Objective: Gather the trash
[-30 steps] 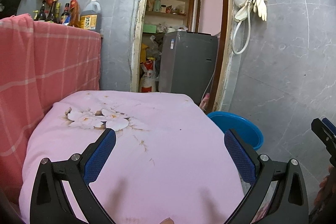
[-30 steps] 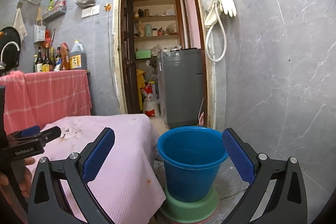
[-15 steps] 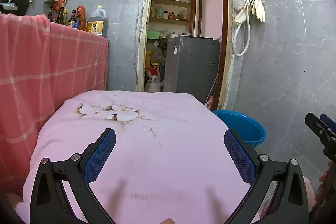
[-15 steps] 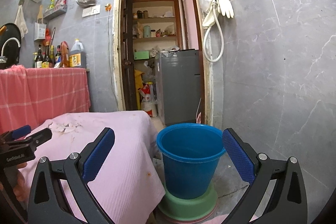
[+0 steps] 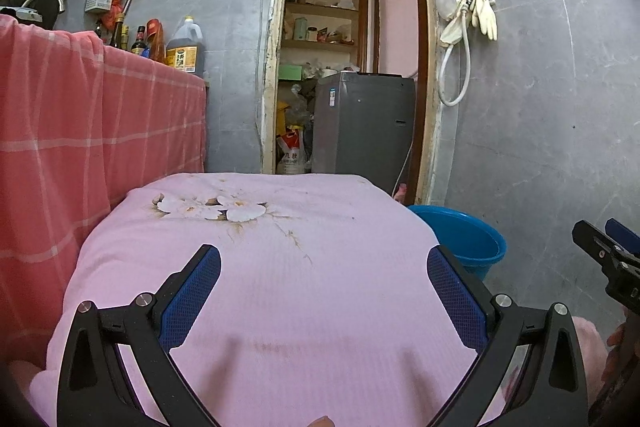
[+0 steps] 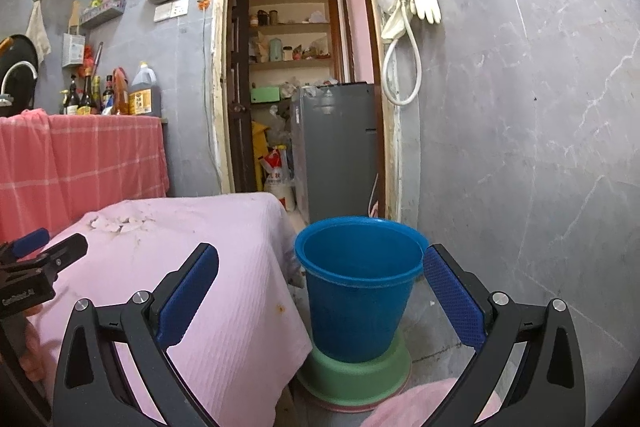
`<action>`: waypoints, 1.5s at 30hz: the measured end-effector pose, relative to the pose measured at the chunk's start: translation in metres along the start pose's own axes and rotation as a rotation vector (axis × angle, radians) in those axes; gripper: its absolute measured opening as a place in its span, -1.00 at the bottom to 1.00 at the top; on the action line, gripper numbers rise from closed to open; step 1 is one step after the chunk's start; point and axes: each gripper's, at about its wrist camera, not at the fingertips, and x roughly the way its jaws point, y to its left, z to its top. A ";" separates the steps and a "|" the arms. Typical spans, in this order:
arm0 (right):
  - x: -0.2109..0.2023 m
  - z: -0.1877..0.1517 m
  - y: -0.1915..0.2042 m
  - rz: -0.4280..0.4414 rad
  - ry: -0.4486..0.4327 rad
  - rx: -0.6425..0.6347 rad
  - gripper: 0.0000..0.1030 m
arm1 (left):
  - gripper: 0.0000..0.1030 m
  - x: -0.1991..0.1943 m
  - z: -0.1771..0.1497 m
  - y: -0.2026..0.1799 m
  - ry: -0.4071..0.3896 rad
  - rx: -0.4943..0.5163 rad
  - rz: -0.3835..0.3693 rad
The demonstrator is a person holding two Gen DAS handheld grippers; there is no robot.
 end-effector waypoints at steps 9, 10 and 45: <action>0.003 -0.008 0.000 -0.011 0.005 0.000 1.00 | 0.97 0.004 -0.009 0.003 0.015 -0.007 -0.010; 0.003 -0.009 0.000 -0.010 0.005 0.001 1.00 | 0.97 0.003 -0.009 0.002 0.013 -0.004 -0.011; 0.007 -0.013 -0.002 -0.009 0.019 0.000 1.00 | 0.97 0.004 -0.012 0.008 0.026 -0.016 -0.009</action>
